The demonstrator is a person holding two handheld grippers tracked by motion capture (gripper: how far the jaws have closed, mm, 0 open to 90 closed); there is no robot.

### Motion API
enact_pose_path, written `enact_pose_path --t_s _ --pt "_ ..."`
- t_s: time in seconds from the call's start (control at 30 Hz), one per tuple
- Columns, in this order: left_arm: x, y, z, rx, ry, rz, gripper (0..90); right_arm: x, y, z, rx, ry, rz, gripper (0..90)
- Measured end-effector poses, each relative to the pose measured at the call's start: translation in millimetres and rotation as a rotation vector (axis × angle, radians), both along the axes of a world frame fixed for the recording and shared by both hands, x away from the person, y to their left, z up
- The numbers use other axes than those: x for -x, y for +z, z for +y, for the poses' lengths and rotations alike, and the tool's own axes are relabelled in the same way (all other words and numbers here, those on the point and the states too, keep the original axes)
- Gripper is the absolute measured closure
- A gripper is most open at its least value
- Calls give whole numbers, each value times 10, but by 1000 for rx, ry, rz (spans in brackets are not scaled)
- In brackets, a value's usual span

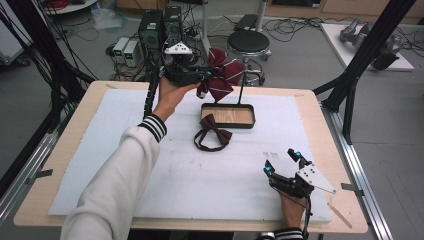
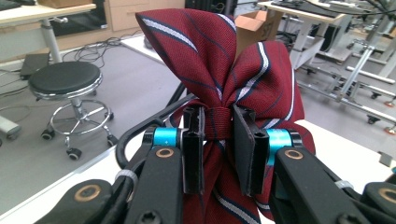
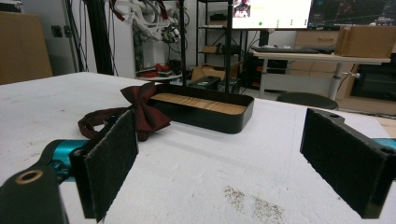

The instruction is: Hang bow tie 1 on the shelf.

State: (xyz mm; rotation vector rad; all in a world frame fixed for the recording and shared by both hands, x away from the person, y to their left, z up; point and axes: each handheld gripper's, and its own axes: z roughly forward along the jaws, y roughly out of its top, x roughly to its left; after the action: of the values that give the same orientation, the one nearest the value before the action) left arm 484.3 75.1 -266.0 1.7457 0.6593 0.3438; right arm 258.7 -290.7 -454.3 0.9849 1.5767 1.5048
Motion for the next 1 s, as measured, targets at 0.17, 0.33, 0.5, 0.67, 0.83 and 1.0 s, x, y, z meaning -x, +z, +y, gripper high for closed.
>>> enact_pose_path --t_s 0.17,0.33,0.5,0.67,0.83,1.0 --pt "-64 -31 61 12 30 8 745 0 0 0 0 0 0 106" --pt "-73 -27 133 9 51 0 745 1 1 4 0 -2 5 106" --pt "-72 -51 217 9 77 -2 745 -4 1 1 6 0 -4 106" --pt "-68 -92 311 6 108 0 745 -5 0 2 8 0 -7 106" --pt "-49 -160 408 3 129 7 745 -5 0 3 10 -1 -7 106" --pt "-5 -230 504 5 155 21 744 -6 1 4 11 -3 -5 106"
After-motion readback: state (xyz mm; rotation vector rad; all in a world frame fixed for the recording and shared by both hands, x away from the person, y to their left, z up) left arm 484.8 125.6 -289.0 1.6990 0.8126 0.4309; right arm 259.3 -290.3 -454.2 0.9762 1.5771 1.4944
